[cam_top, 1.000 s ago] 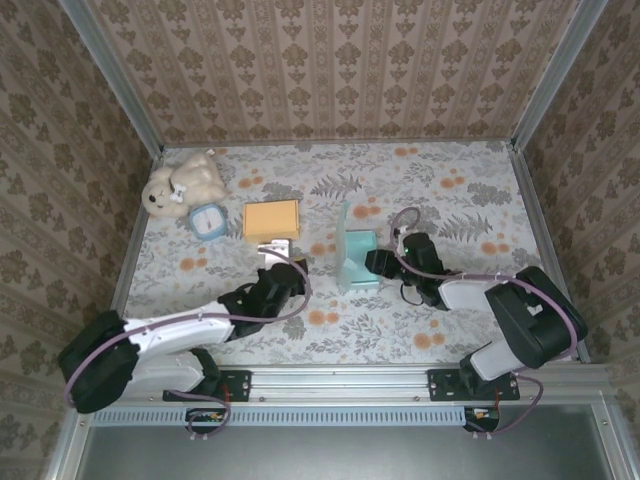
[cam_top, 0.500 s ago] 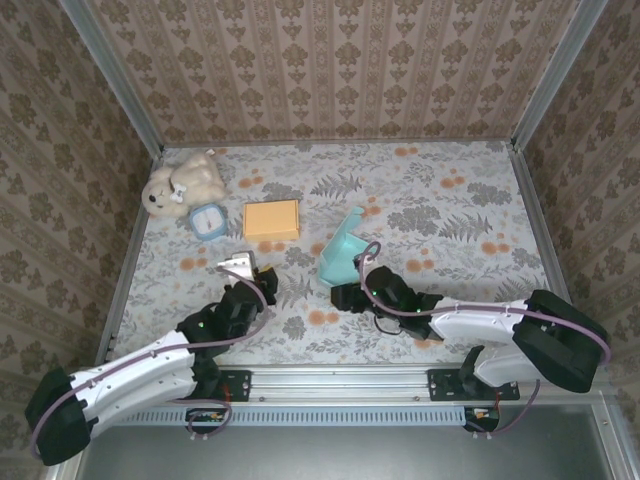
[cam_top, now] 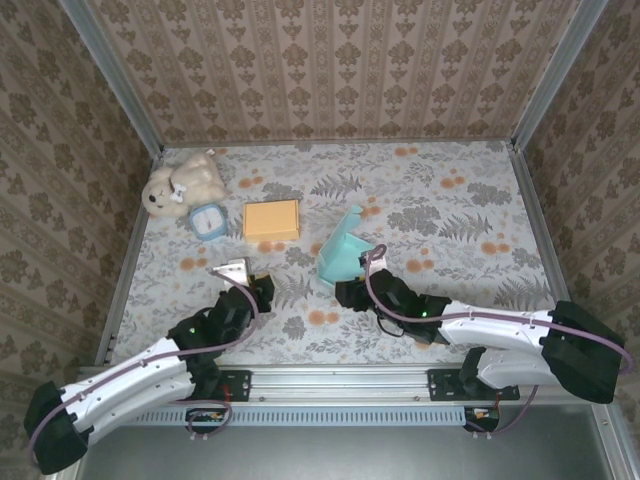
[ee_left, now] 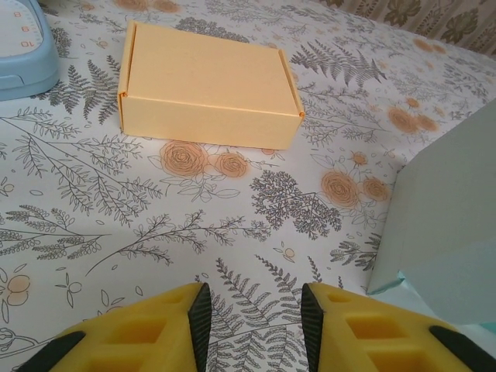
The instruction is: Fold the paper box
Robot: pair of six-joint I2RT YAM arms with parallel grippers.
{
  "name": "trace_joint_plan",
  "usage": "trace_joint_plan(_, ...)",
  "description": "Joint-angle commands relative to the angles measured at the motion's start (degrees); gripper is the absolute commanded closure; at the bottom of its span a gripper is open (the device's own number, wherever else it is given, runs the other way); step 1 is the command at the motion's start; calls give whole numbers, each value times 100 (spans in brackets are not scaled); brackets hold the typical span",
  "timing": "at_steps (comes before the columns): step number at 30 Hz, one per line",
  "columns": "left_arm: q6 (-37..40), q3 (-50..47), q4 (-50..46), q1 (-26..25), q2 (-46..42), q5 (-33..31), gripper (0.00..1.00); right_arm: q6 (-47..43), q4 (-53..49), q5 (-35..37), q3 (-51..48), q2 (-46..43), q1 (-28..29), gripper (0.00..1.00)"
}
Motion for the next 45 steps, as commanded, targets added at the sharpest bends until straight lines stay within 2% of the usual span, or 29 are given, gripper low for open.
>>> trace_joint_plan(1,19,-71,-355,34,-194,78,61,63,-299,317,-165,19,33,41)
trace_joint_plan(12,97,-129,-673,60,-710,226,61,254,26,544,-284,362,30,41)
trace_joint_plan(19,96,-174,-817,69,-894,337,60,480,529,346,-141,1001,38,40)
trace_joint_plan(27,132,-249,-1126,82,-1352,316,59,453,874,252,710,2148,300,41)
trace_joint_plan(34,75,-471,-1277,99,-1693,341,59,80,901,188,1745,2971,505,41)
trace_joint_plan(39,36,-559,-1329,112,-1832,379,59,-110,501,542,1931,2856,657,41)
trace_joint_plan(45,0,-698,-1106,112,-1816,541,59,-263,6,1156,1236,1799,666,41)
